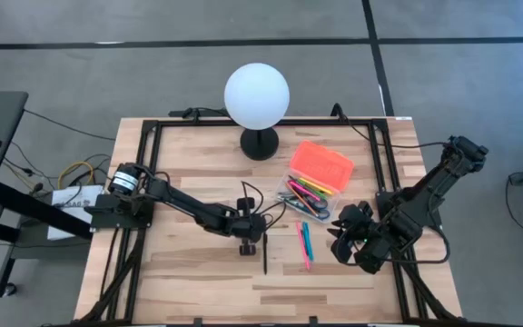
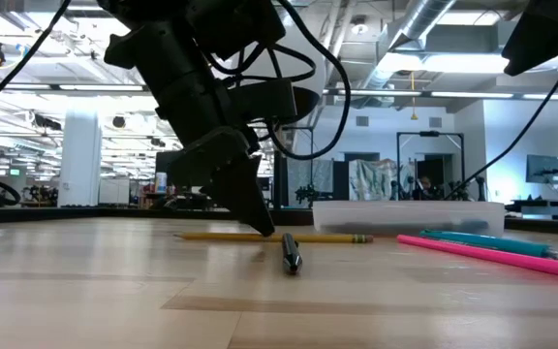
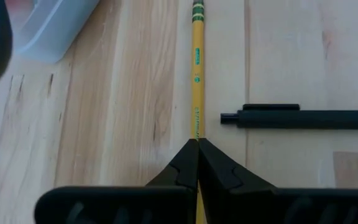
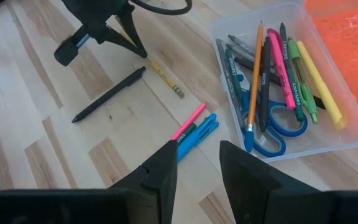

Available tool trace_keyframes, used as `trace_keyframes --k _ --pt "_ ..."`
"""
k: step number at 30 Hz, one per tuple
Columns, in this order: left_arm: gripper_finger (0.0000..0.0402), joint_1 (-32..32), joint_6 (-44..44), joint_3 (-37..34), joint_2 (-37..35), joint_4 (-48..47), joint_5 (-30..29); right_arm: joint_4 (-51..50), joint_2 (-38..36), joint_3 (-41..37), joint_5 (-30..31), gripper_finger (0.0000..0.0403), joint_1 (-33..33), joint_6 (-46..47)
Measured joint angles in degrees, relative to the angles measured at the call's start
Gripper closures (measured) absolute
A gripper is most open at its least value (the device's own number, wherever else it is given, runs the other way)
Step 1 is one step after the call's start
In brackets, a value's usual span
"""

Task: Pick & place school supplies into a supply box
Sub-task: Put the yellow pencil into the orange supply box

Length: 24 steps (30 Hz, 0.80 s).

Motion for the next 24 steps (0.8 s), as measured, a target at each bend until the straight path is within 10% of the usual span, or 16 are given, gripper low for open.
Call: trace_keyframes --k 13,24 --pt "0.0400 0.2 -2.8 0.1 -0.4 2.2 2.6 0.3 0.1 0.0 0.1 0.0290 -0.1 -0.6" --pt "0.0383 1.4 -1.6 -2.8 -0.7 2.9 7.4 13.0 10.7 0.0 -4.4 0.0290 -5.2 -21.7"
